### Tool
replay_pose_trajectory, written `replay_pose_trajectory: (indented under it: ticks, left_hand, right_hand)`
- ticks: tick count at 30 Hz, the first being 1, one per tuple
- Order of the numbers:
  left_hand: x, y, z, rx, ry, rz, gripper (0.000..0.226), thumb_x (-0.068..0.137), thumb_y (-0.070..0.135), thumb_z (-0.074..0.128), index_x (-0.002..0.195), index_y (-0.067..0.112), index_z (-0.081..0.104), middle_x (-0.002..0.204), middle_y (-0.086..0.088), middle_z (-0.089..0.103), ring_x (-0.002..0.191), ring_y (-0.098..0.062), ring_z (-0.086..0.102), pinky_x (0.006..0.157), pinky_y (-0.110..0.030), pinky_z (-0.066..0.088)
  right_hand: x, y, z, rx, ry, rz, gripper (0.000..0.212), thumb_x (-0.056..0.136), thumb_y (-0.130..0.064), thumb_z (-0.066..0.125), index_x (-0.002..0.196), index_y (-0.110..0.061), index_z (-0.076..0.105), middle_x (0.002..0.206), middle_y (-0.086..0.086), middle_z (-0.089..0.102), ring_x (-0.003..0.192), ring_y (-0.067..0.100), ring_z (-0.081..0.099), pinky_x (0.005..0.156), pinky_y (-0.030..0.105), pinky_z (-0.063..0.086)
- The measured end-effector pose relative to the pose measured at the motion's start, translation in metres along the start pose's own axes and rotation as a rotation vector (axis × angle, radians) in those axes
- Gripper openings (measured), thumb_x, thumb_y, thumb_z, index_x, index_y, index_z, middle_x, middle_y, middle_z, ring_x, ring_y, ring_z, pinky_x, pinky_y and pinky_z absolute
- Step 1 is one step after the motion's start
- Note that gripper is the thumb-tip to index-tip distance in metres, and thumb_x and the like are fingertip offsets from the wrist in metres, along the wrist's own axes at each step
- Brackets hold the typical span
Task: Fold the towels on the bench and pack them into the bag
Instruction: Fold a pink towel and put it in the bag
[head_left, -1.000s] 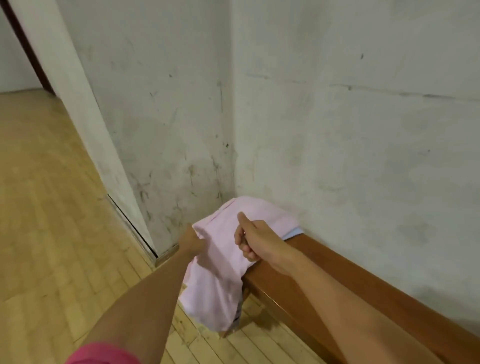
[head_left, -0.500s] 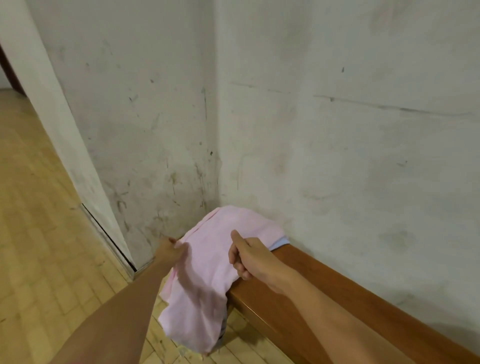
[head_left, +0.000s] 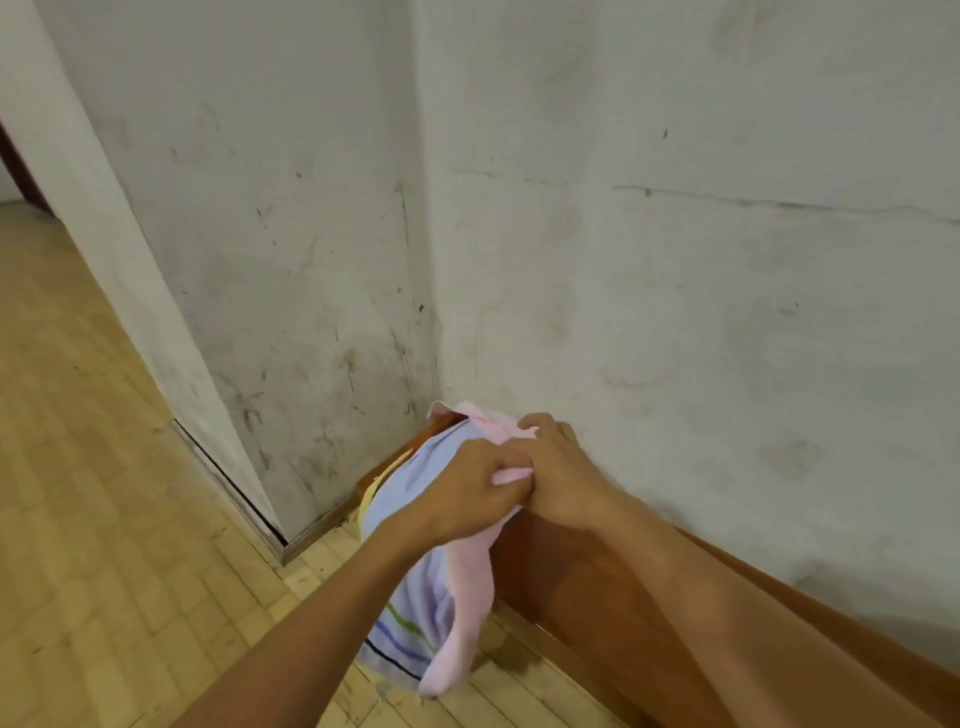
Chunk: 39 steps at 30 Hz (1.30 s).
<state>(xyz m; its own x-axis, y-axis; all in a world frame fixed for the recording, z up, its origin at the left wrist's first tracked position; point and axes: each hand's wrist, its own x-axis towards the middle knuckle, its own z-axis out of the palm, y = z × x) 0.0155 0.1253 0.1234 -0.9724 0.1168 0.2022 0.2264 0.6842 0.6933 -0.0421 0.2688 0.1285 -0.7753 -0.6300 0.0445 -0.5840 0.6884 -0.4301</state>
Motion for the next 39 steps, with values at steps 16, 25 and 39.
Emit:
replay_pose_trajectory:
  ticks: [16,25,39]
  left_hand:
    - [-0.024,0.033,-0.019,0.186,-0.659,-0.148,0.042,0.083,0.016,0.078,0.052,0.028,0.052,0.044,0.023,0.046,0.046,0.004,0.045,0.053,-0.013,0.033]
    - [0.013,0.072,-0.035,0.189,-0.251,0.061,0.006,0.081,0.01,0.075,0.084,0.008,0.079,0.063,0.017,0.064,0.059,0.013,0.05,0.057,-0.015,0.044]
    - [0.071,0.092,-0.029,0.492,0.09,0.245,0.042,0.069,-0.004,0.054,0.093,0.018,0.08,0.082,-0.007,0.076,0.073,-0.028,0.068,0.065,-0.037,0.055]
  right_hand:
    - [-0.1,0.018,-0.058,-0.396,-0.211,-0.327,0.024,0.077,-0.031,0.061,0.085,-0.011,0.071,0.115,0.002,0.066,0.1,0.024,0.065,0.076,0.036,0.051]
    - [-0.141,0.036,-0.099,0.198,-0.08,0.081,0.045,0.078,-0.028,0.073,0.058,-0.018,0.034,0.051,-0.01,0.029,0.047,0.012,0.03,0.048,0.028,0.02]
    - [-0.2,0.092,-0.176,-0.027,-0.097,0.379,0.023,0.074,-0.022,0.064,0.063,-0.016,0.045,0.063,-0.004,0.05,0.055,0.016,0.05,0.05,0.025,0.034]
